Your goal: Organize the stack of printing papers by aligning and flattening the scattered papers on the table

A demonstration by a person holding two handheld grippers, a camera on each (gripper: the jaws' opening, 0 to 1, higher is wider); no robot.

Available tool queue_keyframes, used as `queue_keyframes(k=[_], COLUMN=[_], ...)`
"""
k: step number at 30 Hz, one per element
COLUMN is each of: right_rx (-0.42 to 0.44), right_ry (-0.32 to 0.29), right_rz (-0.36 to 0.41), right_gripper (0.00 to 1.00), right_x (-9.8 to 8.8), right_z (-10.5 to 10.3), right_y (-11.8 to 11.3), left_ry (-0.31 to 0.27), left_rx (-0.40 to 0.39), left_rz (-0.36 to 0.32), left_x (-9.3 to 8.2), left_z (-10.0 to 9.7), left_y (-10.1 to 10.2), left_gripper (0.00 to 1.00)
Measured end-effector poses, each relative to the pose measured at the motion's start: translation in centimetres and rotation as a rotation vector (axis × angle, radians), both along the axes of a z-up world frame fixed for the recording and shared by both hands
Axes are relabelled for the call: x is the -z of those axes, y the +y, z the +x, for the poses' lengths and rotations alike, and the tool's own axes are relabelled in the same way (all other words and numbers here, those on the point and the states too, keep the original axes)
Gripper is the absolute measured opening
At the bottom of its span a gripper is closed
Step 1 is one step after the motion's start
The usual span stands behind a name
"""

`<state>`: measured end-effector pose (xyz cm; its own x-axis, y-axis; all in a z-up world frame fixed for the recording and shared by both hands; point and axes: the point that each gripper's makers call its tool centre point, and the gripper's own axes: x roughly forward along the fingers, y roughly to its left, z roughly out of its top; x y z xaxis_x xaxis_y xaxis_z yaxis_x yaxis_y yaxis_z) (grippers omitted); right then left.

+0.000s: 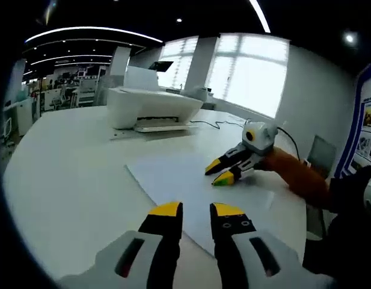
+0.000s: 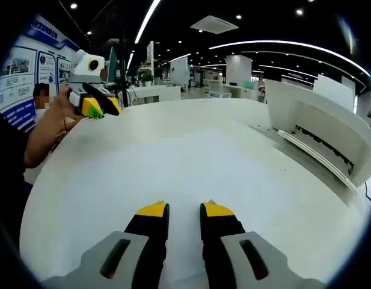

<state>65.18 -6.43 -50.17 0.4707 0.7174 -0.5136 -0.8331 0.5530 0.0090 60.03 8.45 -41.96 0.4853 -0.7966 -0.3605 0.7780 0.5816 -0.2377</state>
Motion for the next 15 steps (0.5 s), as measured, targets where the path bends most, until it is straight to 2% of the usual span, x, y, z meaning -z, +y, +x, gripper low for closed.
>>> queue_keyframes(k=[4, 8, 12, 15], right_rx=[0.003, 0.0, -0.011, -0.017], right_ry=[0.003, 0.011, 0.011, 0.009], right_rz=[-0.001, -0.013, -0.025, -0.026], right_gripper=[0.19, 0.22, 0.22, 0.22], right_x=[0.0, -0.1, -0.2, -0.6], right_z=[0.0, -0.4, -1.3, -1.3], right_y=[0.0, 0.3, 0.6, 0.5], left_ry=[-0.025, -0.035, -0.049, -0.07], left_rx=[-0.012, -0.028, -0.068, -0.096], left_rz=[0.013, -0.033, -0.034, -0.046], left_x=[-0.4, -0.7, -0.7, -1.3], left_z=[-1.6, -3.1, -4.4, -5.3], left_y=[1.1, 2.3, 4.1, 5.4], left_gripper=[0.25, 0.26, 0.26, 0.27])
